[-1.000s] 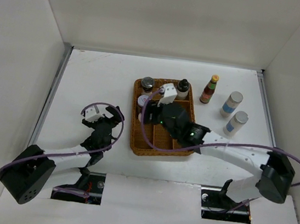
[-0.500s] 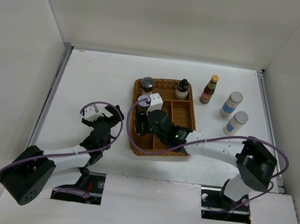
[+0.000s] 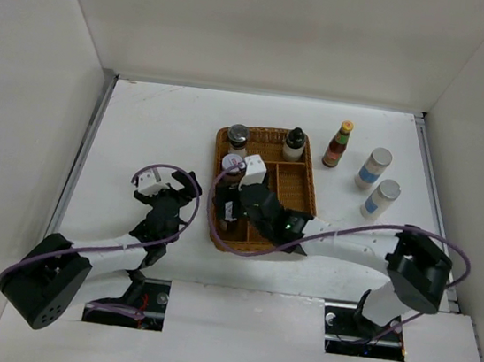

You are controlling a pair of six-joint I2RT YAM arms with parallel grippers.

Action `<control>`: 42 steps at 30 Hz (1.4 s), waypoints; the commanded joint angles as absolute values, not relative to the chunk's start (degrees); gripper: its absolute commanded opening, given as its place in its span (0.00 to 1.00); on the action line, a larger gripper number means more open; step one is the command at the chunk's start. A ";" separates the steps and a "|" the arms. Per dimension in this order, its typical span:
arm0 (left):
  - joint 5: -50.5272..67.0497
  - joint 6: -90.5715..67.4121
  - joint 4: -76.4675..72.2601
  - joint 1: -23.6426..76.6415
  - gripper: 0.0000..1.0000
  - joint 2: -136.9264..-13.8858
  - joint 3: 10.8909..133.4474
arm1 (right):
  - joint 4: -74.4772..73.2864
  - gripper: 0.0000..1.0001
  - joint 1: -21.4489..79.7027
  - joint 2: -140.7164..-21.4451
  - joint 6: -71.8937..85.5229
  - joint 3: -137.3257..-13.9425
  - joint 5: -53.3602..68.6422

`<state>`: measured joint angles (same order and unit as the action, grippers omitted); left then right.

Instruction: Organize the condiment bottles

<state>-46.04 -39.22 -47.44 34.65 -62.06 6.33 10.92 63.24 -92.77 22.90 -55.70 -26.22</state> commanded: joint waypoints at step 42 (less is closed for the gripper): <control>-42.72 -39.29 -50.80 35.20 1.00 -65.39 8.09 | 12.21 0.31 16.83 -94.77 8.98 -74.18 -35.68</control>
